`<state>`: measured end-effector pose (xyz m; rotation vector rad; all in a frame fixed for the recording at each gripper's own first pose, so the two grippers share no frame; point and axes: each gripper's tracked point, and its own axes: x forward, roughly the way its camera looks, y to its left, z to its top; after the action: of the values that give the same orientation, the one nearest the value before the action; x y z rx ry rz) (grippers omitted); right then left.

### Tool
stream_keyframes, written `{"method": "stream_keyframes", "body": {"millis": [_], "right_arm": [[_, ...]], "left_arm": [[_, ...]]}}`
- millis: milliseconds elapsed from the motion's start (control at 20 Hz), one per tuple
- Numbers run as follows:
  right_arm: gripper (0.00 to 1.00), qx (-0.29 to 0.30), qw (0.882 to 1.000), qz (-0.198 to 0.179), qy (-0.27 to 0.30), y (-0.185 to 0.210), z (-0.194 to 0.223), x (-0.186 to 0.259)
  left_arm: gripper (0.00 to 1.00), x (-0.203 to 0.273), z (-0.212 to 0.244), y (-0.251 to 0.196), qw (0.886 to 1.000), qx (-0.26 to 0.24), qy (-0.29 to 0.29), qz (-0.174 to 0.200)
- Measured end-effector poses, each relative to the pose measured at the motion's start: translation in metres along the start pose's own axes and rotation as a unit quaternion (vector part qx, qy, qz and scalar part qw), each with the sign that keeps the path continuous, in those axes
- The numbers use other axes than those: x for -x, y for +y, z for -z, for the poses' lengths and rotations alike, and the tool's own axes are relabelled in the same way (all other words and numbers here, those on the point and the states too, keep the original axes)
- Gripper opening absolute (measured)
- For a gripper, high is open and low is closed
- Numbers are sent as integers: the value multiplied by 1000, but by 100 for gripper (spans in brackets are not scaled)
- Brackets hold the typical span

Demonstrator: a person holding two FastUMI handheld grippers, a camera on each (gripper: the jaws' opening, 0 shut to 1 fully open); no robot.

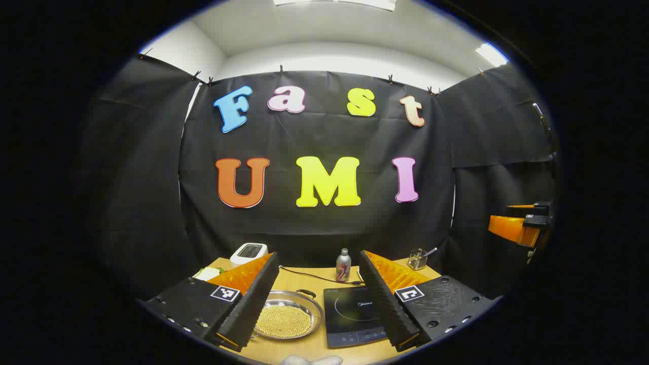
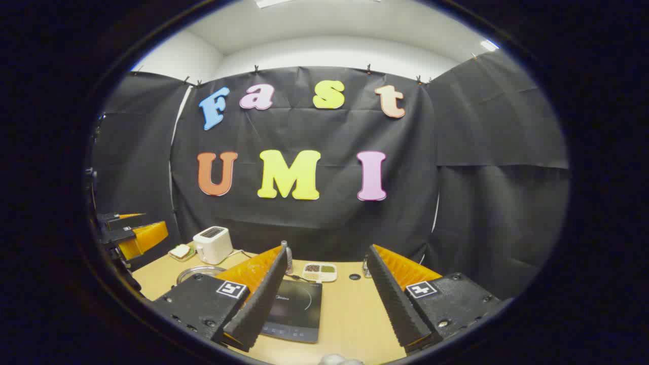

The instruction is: First push the handle of the pot to place it horizontally, then grasp the pot with both hands and set it on the induction cooktop.

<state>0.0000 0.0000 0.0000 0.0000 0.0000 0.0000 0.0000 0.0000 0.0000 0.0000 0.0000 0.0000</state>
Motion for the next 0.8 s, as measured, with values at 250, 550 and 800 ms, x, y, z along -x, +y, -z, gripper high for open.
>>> {"method": "stream_keyframes", "body": {"millis": [250,550,800], "right_arm": [[97,2,1000,6,-4,-2,-3,2],[97,6,1000,2,5,5,4,5],[97,7,1000,-6,16,14,12,2]], "left_arm": [[95,-2,-5,2,1000,-4,-3,2],[95,2,0,8,1000,-15,0,-2],[84,3,12,13,1000,-19,18,-3]]}}
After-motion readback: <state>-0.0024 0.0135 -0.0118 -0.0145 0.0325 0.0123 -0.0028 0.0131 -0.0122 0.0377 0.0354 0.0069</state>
